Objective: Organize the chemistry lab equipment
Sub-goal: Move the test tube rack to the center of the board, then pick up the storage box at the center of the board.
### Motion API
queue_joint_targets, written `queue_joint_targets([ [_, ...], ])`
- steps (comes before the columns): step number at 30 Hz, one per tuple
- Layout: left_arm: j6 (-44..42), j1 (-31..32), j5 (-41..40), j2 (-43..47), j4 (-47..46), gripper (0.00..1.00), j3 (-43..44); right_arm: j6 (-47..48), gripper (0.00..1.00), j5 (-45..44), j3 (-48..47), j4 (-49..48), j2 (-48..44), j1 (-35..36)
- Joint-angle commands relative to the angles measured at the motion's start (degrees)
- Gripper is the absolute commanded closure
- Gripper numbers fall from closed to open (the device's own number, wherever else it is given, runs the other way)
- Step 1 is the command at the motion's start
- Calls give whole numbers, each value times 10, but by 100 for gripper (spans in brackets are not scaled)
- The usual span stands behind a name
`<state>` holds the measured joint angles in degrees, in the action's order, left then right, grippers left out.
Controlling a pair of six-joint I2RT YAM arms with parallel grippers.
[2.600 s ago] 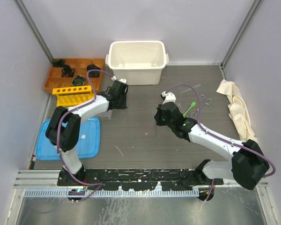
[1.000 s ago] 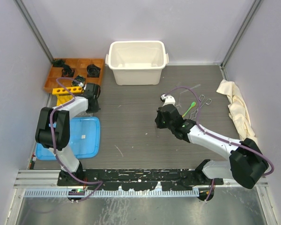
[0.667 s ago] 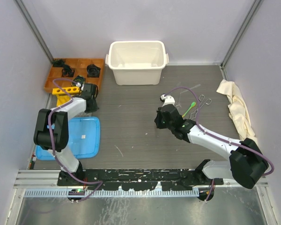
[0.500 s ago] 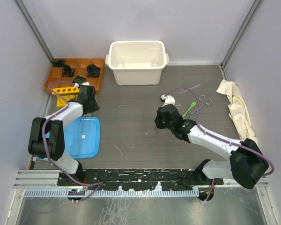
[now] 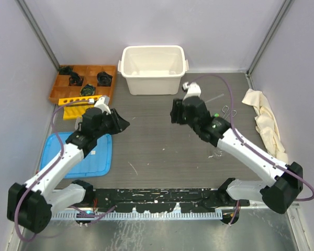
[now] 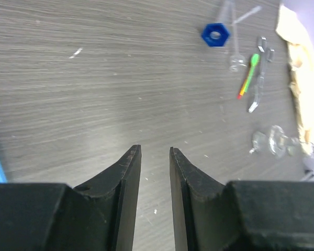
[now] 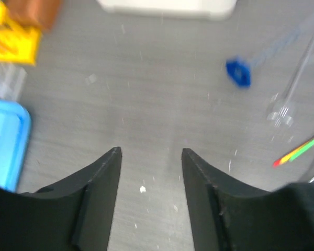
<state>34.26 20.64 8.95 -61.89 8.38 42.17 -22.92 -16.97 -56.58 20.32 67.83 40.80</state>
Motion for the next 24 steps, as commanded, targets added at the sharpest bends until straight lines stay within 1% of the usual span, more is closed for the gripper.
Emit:
queue_joint_targets([
  [1, 34, 17, 24, 81, -4, 69, -29, 69, 40, -78, -205, 70, 45, -4],
  [3, 31, 17, 22, 108, 11, 67, -34, 96, 33, -84, -296, 104, 90, -16],
  [4, 21, 17, 20, 112, 35, 67, -28, 105, 30, -81, -342, 119, 117, -28],
  [5, 14, 17, 21, 114, 54, 67, -19, 114, 29, -76, -385, 135, 144, -42],
  [7, 14, 17, 34, 114, 65, 66, -8, 128, 28, -60, -477, 166, 203, -75],
  [11, 23, 18, 53, 102, 46, 67, -1, 153, 28, -18, -641, 206, 322, -142],
  [14, 5, 18, 16, 76, 41, 65, 27, 171, 28, 20, -733, 208, 403, -180],
  [16, -10, 18, -4, 45, 21, 58, 52, 178, 28, 38, -777, 208, 448, -199],
  [18, -22, 18, -18, 4, -3, 56, 96, 182, 28, 80, -800, 195, 480, -216],
  [20, -24, 17, -24, -42, -20, 55, 141, 182, 29, 109, -805, 164, 501, -231],
  [22, -16, 17, -9, -86, -21, 55, 188, 179, 29, 156, -815, 135, 530, -248],
  [24, -6, 17, 9, -131, -23, 55, 219, 172, 30, 211, -845, 128, 569, -261],
])
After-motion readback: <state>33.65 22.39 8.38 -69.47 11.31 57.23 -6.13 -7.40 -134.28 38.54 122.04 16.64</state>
